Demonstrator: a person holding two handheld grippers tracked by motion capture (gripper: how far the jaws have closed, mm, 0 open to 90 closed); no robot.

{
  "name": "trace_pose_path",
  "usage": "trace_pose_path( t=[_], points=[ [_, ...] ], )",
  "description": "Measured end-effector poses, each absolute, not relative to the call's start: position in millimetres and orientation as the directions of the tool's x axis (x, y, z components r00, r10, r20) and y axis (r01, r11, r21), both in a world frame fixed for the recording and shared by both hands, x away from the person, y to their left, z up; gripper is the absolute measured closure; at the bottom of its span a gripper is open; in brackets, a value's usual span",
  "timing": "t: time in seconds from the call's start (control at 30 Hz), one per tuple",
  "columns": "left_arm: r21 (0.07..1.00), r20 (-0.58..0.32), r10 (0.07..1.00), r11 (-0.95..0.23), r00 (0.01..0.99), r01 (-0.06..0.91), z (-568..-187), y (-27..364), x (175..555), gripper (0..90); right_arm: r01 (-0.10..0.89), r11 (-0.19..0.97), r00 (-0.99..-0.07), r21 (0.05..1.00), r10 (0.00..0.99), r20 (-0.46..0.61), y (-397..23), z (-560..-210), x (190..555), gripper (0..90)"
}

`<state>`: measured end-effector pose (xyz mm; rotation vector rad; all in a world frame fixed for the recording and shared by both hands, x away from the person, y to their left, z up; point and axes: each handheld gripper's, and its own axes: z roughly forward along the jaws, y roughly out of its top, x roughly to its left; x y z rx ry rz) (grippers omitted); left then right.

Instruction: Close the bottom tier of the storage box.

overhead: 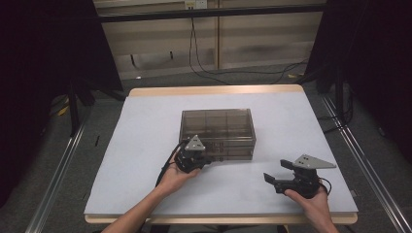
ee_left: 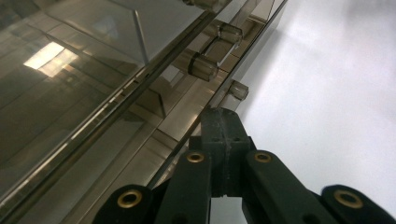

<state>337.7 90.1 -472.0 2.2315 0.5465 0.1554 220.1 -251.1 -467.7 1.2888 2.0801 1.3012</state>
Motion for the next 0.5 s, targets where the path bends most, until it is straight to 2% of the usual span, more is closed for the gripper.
trace_pose_path(
  t=[0.5],
  points=[
    [0.734, -0.053, 0.468, -0.581, 0.882, 0.352, -476.3, 92.3, 343.9, 90.0, 0.504, 0.158, -0.517, 0.849, 0.842, 0.151, -251.0, -468.1, 220.7, 16.6]
  ],
)
